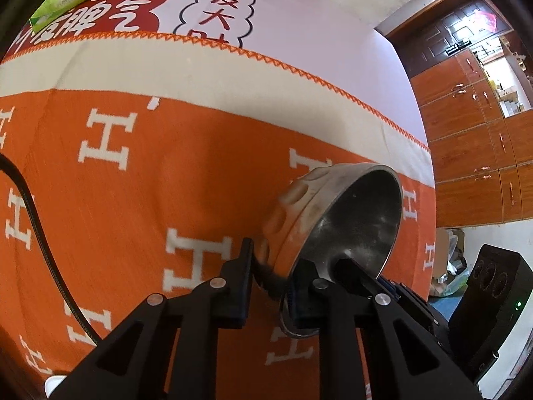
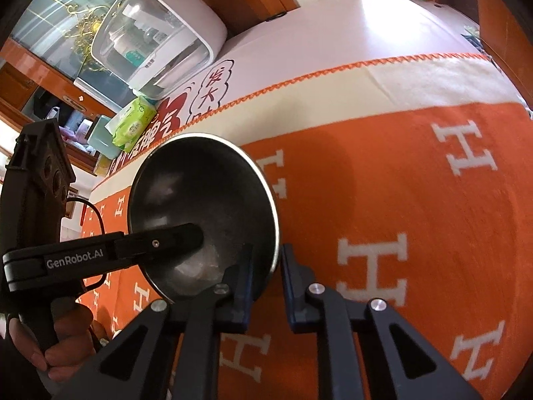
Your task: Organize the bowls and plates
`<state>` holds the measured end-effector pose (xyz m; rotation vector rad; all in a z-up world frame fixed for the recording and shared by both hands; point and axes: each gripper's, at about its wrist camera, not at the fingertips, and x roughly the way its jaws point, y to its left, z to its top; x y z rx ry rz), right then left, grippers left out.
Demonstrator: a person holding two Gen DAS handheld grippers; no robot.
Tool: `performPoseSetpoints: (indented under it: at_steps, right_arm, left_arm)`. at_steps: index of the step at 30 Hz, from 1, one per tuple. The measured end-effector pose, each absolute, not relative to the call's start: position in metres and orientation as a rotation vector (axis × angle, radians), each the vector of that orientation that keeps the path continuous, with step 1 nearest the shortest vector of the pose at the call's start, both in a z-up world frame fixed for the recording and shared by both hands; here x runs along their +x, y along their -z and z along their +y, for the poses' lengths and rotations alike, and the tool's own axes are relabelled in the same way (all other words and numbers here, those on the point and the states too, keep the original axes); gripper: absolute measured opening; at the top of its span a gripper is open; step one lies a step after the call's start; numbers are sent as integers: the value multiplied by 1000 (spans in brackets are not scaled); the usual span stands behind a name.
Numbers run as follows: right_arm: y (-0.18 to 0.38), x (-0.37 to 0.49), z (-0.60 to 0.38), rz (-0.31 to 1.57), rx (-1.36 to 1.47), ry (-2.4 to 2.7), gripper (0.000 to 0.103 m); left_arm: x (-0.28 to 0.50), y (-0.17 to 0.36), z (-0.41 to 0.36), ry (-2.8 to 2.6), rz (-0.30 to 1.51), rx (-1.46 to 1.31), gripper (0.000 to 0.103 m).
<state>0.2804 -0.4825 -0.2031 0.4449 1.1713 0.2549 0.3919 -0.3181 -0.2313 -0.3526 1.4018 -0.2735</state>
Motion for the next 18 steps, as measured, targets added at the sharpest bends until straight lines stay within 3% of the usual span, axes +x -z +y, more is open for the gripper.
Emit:
performPoseSetpoints:
  at_steps: [18]
  right_arm:
    - [171,216,-488,1154,528,-192,11]
  left_arm:
    - [336,194,-335,336,1418,-228,14]
